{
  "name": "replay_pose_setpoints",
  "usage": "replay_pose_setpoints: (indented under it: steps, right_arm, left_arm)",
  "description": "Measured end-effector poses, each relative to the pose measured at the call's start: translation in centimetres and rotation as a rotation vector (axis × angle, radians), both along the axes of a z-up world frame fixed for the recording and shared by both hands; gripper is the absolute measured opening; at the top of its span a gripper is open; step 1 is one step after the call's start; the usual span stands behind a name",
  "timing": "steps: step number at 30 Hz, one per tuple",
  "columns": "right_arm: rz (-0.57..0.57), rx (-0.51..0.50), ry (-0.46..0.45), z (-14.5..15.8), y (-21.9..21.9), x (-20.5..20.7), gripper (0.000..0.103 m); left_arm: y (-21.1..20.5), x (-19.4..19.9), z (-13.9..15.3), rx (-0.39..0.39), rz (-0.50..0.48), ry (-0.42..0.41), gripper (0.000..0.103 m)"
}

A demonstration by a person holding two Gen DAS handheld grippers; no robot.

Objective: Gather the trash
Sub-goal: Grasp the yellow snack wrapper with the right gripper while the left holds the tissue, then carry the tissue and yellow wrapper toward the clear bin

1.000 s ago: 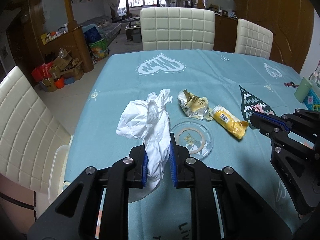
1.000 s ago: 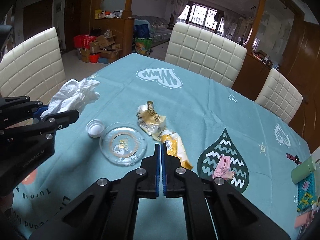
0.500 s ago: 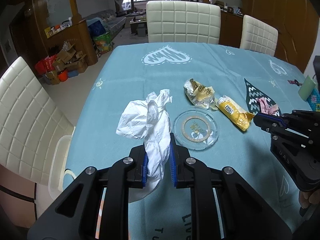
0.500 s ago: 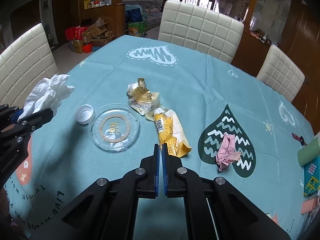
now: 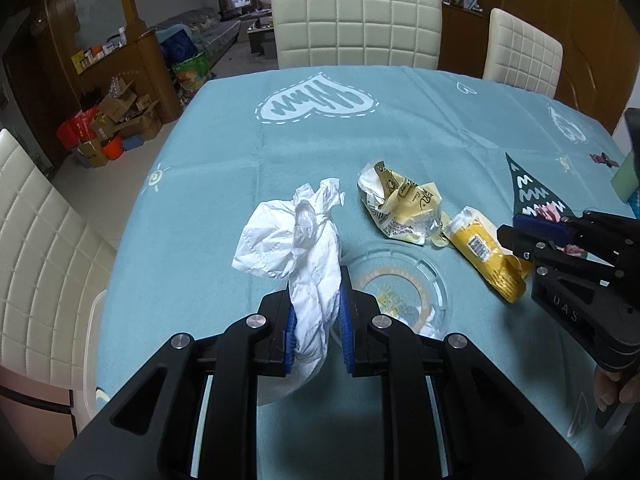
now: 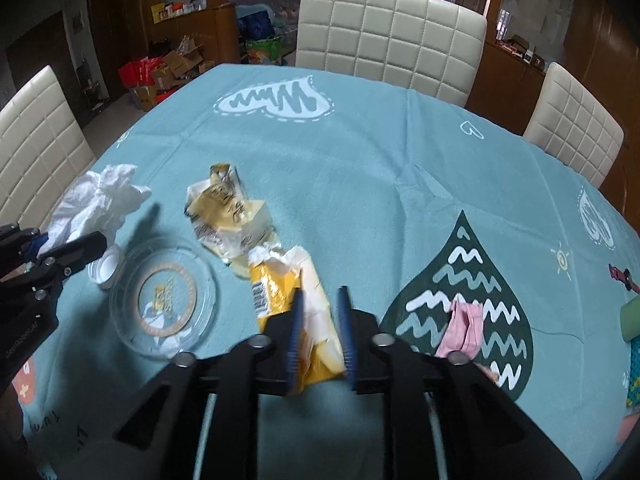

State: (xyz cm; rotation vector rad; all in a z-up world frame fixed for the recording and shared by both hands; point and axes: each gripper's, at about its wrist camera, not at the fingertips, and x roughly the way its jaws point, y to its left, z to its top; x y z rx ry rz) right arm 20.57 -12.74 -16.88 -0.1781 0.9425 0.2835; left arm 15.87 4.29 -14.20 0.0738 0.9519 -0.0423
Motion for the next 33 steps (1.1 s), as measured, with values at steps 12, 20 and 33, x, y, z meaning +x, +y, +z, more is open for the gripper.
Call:
replay_pose_setpoints:
  steps: [12,20,33]
  right_arm:
    - [0.033,0.093,-0.02,-0.1,0.2,0.5,0.065]
    - [0.06,0.124,0.027,-0.5,0.5,-0.2,0.065]
    - [0.105,0.121,0.085,-0.5,1.7,-2.9,0.021]
  left_arm:
    - [0.1,0.8,-1.5,0.001,0.004,0.029,0.018]
    - [0.3,0.5,-1.4,-0.001,0.017,0.023,0.018]
    - [0.3,-1.4,0.6,-0.007,0.014,-0.011,0.019]
